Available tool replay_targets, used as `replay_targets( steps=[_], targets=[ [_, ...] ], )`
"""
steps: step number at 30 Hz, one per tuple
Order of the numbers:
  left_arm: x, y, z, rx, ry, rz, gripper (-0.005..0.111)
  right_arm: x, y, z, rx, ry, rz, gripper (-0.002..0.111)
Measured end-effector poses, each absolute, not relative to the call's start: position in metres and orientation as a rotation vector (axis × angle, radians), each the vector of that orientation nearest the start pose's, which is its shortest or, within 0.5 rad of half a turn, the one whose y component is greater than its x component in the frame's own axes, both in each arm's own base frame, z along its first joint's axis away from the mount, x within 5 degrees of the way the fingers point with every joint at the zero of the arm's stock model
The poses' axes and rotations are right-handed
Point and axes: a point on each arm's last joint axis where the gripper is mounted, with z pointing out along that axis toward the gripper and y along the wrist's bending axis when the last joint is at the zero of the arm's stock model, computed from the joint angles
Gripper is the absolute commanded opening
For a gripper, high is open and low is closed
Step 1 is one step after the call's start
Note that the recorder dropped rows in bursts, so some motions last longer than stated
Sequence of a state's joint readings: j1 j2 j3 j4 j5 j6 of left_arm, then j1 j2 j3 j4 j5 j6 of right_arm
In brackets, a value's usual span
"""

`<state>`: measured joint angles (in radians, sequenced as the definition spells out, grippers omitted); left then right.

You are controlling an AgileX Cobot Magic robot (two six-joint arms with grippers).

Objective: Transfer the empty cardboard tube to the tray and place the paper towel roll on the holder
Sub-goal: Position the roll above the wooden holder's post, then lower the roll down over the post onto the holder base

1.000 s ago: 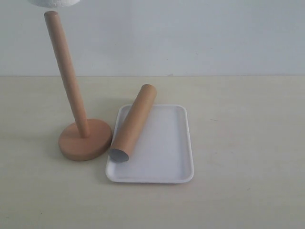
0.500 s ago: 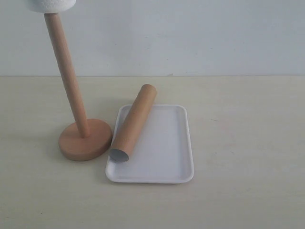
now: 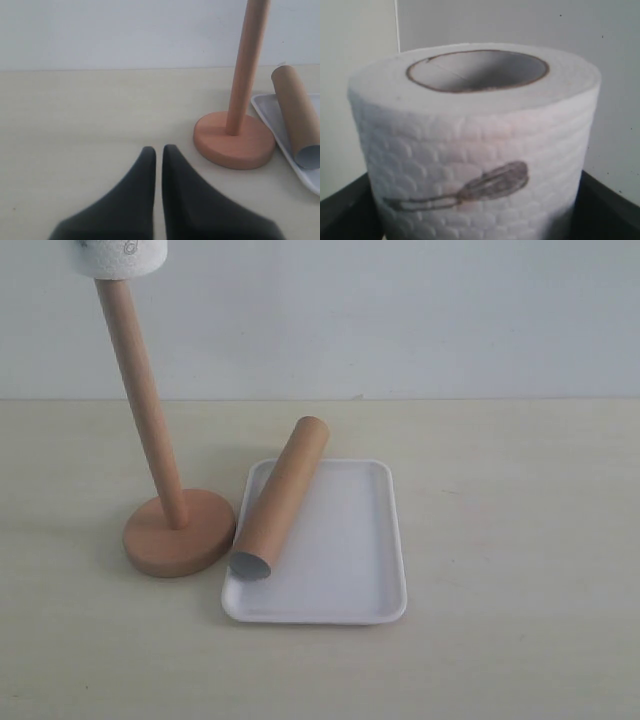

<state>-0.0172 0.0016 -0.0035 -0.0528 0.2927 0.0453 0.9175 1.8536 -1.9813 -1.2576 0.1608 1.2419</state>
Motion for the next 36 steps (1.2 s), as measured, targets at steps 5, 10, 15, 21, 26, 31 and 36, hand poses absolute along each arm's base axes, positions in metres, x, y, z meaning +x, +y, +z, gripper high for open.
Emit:
replay_targets(
  steps=[5,10,15,21,26,31,36],
  targets=[
    [0.055,-0.002,0.188,0.022,1.774,-0.030,0.004,0.289,0.354,0.457,-0.529,1.381,0.647,0.000],
    [0.055,-0.002,0.188,0.022,1.774,-0.030,0.004,0.296,0.356,0.446,-0.492,1.438,0.612,0.000],
    [0.055,-0.002,0.188,0.022,1.774,-0.030,0.004,0.299,0.359,0.421,-0.516,1.509,0.583,0.000],
    [0.055,-0.002,0.188,0.022,1.774,-0.030,0.004,0.299,0.364,0.395,-0.579,1.561,0.583,0.000],
    [0.055,-0.002,0.188,0.022,1.774,-0.030,0.004,0.298,0.370,0.381,-0.629,1.570,0.612,0.000],
    [0.055,-0.002,0.188,0.022,1.774,-0.030,0.004,0.303,0.383,0.356,-0.676,1.597,0.640,0.000],
    [0.055,-0.002,0.188,0.022,1.774,-0.030,0.004,0.309,0.393,0.332,-0.711,1.632,0.637,0.000]
  ],
)
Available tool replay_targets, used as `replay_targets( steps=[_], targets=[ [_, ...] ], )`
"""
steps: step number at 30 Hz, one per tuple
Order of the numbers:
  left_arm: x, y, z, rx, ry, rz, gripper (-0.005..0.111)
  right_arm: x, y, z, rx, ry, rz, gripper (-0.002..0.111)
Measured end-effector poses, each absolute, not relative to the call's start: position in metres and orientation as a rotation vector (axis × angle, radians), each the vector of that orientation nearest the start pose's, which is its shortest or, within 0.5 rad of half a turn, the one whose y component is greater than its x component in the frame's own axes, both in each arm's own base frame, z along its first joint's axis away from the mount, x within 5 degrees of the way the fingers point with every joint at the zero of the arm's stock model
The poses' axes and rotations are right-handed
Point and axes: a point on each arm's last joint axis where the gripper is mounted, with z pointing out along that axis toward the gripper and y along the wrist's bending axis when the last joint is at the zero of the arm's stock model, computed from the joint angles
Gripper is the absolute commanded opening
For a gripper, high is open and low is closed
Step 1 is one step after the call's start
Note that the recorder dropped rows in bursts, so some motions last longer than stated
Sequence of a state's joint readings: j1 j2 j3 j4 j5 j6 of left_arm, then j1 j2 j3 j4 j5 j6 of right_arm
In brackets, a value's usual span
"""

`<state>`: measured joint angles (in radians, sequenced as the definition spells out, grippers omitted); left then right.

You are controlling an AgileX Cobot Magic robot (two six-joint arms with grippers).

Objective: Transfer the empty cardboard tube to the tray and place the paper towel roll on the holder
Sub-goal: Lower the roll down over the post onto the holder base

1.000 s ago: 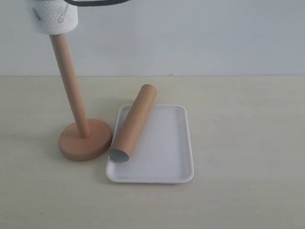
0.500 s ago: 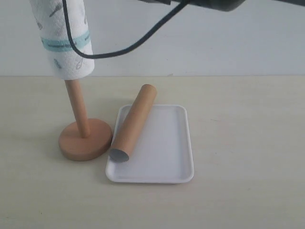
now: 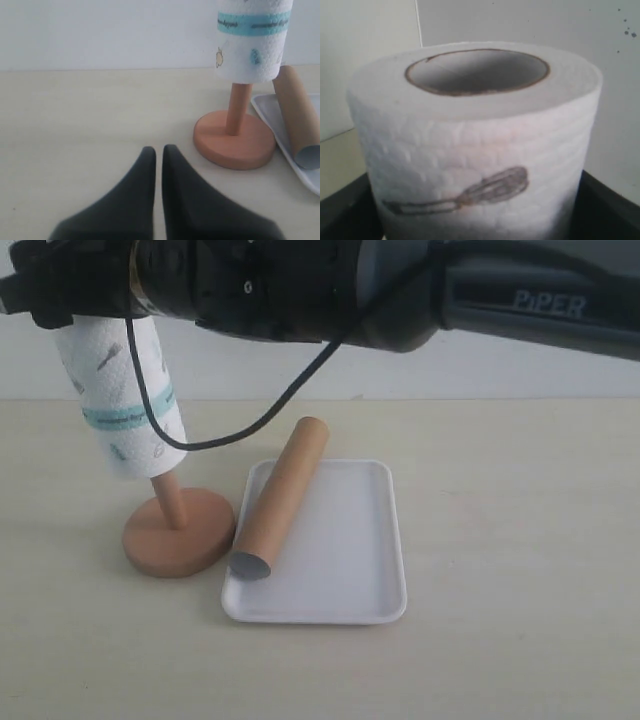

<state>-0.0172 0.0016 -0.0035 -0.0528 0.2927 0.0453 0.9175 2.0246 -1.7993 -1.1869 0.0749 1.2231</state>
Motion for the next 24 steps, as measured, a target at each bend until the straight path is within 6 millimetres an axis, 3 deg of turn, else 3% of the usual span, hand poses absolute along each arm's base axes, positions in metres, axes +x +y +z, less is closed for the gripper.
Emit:
replay_targets(
  steps=[18,24],
  targets=[
    [0.055,-0.002,0.188,0.022,1.774,-0.030,0.004,0.303,0.396,0.297,-0.769,1.704,0.693,0.000],
    [0.055,-0.002,0.188,0.022,1.774,-0.030,0.004,0.300,0.398,0.297,-0.783,1.692,0.738,0.000]
  ],
)
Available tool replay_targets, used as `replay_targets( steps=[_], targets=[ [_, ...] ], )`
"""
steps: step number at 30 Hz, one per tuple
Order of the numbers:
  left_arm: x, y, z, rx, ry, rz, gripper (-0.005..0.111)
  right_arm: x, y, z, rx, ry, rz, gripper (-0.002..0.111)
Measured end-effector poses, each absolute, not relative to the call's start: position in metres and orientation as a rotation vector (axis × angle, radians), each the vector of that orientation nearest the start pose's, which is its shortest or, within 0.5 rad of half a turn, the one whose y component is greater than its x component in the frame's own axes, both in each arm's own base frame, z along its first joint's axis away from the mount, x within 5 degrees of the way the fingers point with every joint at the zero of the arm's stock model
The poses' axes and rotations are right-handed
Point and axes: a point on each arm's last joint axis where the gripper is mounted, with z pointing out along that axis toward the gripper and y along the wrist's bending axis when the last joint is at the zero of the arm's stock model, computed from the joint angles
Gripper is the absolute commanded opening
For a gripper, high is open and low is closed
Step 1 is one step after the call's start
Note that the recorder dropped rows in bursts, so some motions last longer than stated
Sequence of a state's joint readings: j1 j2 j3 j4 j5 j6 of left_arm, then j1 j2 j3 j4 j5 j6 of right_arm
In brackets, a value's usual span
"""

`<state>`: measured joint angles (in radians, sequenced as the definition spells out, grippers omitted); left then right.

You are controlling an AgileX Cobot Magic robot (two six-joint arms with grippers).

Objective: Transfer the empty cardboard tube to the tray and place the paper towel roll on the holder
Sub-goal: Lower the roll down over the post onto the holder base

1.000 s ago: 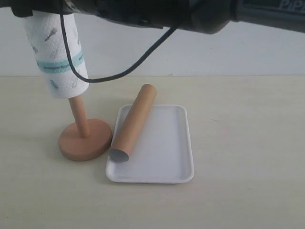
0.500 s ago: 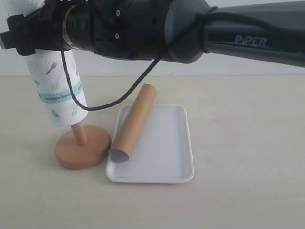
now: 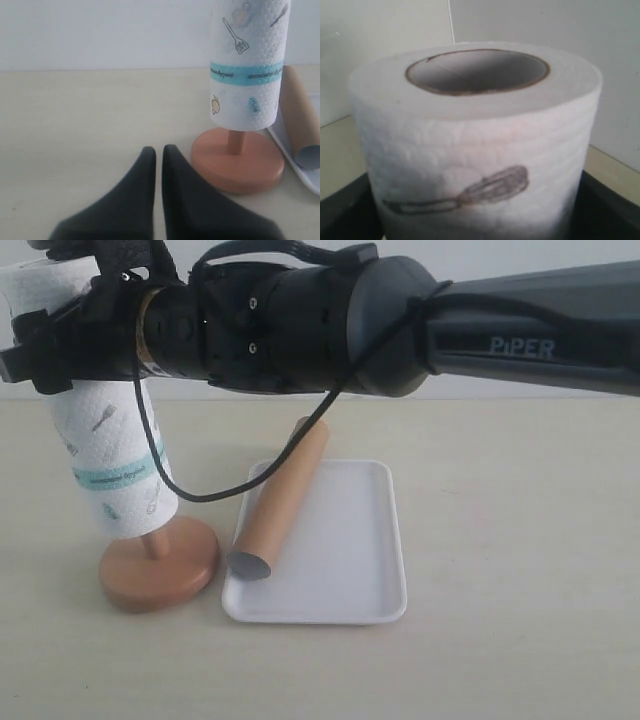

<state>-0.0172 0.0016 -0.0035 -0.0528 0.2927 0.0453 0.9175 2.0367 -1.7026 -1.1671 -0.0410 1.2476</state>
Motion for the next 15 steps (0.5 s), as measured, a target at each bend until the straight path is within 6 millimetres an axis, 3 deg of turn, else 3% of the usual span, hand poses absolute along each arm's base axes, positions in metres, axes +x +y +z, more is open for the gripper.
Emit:
replay_targets(
  steps=[15],
  targets=[
    [0.0545,-0.0023,0.1878,0.022,1.774,-0.030,0.004,0.2994,0.3986,0.2976,-0.788,1.686,0.752,0.000]
  ],
)
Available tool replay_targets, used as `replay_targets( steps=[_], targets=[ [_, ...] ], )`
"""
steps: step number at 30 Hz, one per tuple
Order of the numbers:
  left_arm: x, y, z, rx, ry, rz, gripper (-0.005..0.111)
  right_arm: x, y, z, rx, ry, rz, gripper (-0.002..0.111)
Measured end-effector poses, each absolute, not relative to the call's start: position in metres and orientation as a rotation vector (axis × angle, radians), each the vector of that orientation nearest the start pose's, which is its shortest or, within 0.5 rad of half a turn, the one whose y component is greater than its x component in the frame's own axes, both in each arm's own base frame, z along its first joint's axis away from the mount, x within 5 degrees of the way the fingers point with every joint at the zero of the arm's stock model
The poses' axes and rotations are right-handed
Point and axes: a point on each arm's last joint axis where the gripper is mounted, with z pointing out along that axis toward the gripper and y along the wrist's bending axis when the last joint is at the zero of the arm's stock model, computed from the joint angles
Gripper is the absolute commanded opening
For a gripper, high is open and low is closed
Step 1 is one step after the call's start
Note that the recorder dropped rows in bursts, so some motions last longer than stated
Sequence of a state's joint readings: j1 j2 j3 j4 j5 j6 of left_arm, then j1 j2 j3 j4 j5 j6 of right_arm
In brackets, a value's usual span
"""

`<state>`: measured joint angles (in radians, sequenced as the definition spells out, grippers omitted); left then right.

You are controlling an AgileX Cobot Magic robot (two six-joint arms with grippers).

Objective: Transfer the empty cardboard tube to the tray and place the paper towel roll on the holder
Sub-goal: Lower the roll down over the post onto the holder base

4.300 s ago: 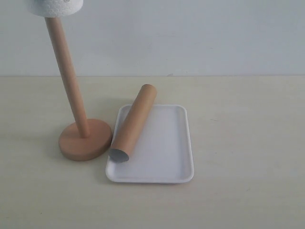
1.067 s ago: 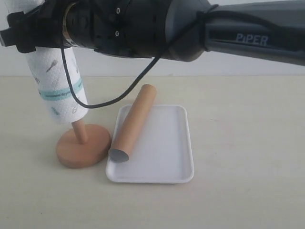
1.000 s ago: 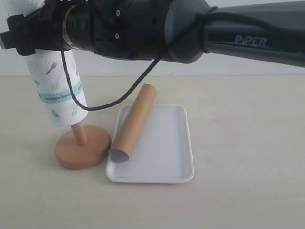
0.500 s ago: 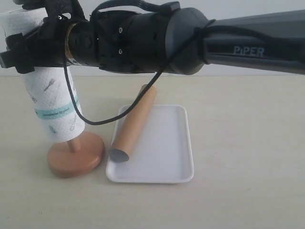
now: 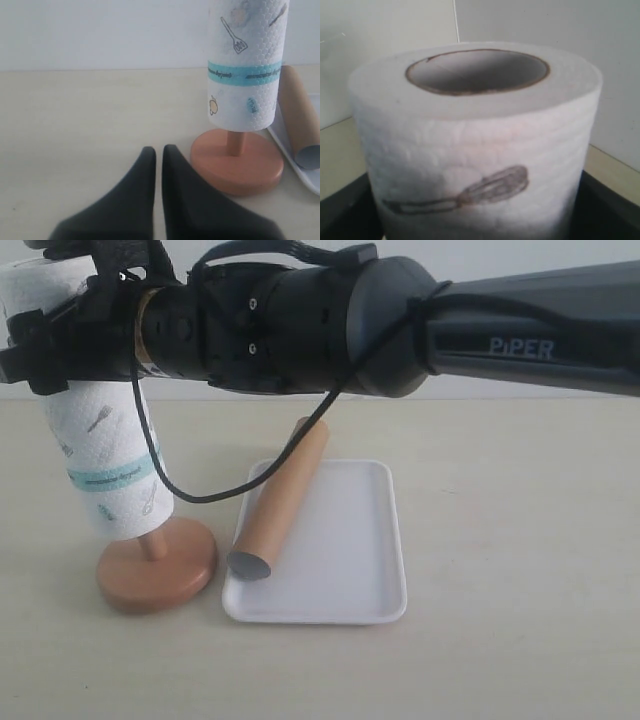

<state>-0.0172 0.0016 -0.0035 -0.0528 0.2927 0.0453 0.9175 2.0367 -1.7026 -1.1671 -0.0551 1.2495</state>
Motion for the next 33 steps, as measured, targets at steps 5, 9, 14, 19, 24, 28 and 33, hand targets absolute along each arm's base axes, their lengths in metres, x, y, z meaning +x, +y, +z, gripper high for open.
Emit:
replay_targets(
  steps=[5,9,14,19,24,28,33],
  targets=[
    [0.055,-0.002,0.188,0.022,1.774,-0.030,0.004,0.299,0.399,0.295,-0.803,1.683,0.746,0.000],
    [0.055,-0.002,0.188,0.022,1.774,-0.030,0.004,0.298,0.398,0.288,-0.845,1.681,0.720,0.000],
    [0.055,-0.002,0.188,0.022,1.774,-0.030,0.004,0.296,0.398,0.279,-0.909,1.668,0.683,0.000],
    [0.055,-0.002,0.188,0.022,1.774,-0.030,0.004,0.294,0.399,0.274,-0.983,1.624,0.660,0.000],
    [0.055,-0.002,0.188,0.022,1.774,-0.030,0.004,0.293,0.399,0.275,-0.997,1.607,0.669,0.000],
    [0.055,-0.002,0.188,0.022,1.774,-0.030,0.004,0.293,0.399,0.275,-0.969,1.625,0.692,0.002],
    [0.055,-0.002,0.188,0.022,1.774,-0.030,0.004,0.293,0.399,0.275,-0.959,1.631,0.699,0.033]
  ],
)
